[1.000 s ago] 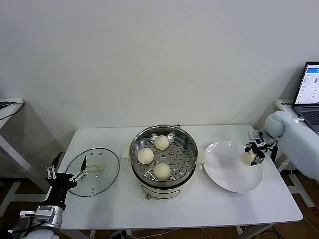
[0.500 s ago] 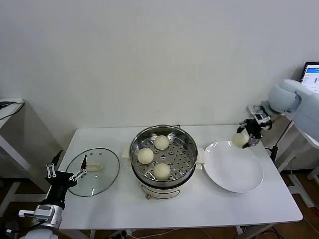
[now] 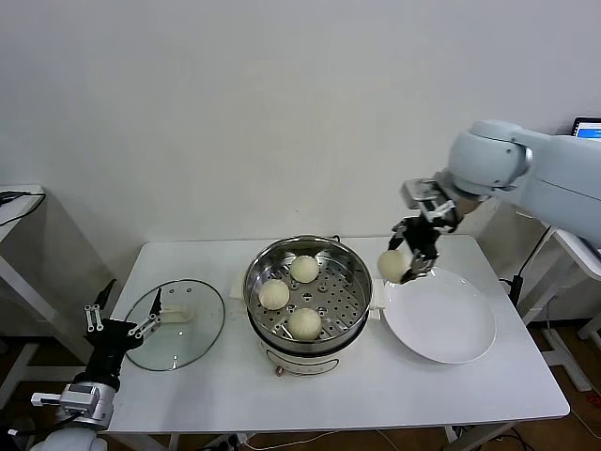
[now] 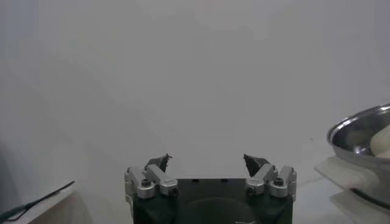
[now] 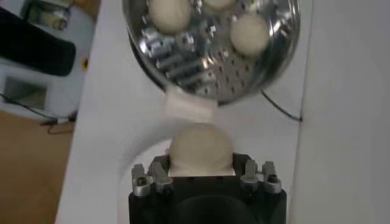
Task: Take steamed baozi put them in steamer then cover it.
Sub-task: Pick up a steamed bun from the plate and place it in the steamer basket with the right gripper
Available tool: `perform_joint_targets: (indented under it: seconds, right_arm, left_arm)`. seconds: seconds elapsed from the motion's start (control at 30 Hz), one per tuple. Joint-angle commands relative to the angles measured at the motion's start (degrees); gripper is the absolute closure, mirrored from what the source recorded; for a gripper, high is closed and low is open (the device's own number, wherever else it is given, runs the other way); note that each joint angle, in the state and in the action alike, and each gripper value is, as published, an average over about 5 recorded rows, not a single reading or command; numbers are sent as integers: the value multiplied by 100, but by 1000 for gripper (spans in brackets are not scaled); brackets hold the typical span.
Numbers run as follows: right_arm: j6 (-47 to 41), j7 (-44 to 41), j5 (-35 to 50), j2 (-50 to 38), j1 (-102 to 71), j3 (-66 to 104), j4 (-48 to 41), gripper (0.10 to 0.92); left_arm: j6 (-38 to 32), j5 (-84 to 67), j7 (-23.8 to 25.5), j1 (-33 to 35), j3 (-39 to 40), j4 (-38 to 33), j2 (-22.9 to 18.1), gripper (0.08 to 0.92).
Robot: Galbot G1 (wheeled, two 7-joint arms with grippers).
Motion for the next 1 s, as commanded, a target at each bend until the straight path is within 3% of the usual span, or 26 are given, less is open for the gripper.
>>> perform_joint_targets:
  seconds: [0.03,0.53,1.0]
  right_arm:
    - [-488,235,660,1120,-26,-304,-20,338]
    - [-351,80,-379,2014,-1519,414,-1805,338]
    - [-320,55,-690,2206,-2051,617,-2170,338]
  left_arm:
    - [5,-18,23,4,-58,43,3,177]
    - [31,-115,66,-36,-258,140,-8,177]
    - [36,-135,80,-69,-291,202,-11,177]
